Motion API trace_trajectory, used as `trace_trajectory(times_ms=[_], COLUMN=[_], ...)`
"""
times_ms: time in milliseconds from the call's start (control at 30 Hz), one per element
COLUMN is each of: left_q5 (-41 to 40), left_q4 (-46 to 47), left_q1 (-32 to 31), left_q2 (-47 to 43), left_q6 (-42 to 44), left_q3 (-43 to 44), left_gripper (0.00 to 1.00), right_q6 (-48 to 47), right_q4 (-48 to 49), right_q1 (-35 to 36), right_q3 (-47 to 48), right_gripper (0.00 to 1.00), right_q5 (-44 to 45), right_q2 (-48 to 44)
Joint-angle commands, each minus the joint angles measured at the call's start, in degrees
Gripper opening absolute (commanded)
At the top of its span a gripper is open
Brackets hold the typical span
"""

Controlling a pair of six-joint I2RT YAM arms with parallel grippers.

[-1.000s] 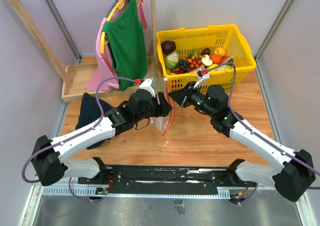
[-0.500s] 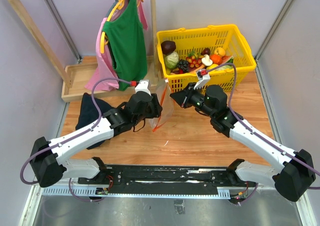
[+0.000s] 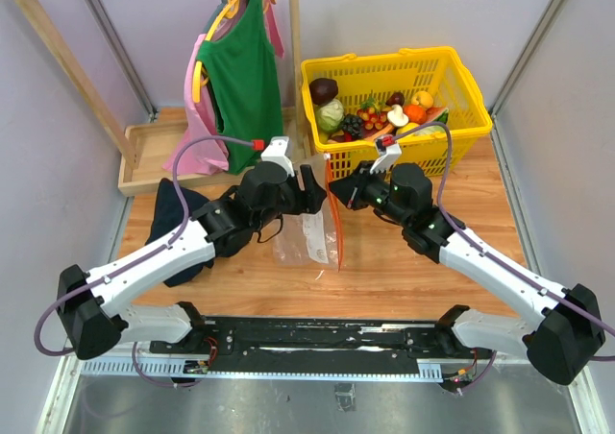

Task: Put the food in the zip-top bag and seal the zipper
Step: Open the zipper of the food storage bag.

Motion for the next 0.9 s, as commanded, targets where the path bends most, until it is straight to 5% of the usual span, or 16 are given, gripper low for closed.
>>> trace_trajectory(times_ms=[0,467,867], left_q5=[2.1,-3.3,-6.0], left_q4=[2.5,0.8,-2.7], left_q1=[-0.3,0.2,0.3], left_q2=[1.3,1.2,4.8], left_q6=[1.4,2.3,3.9], left_q3=[2.5,6.0,9.3], left_gripper=[0.72,0.77,0.71], right_q6=[-1.0,-3.0,-6.5], right_q4=[-0.7,-0.9,-3.9], right_q1=[1.1,2.4,4.7], right_q3=[2.3,2.7,4.1], right_gripper=[0.01,0.01,0.01], right_q5=[1.1,1.7,5.9], right_q2=[0.0,0.1,-0.3])
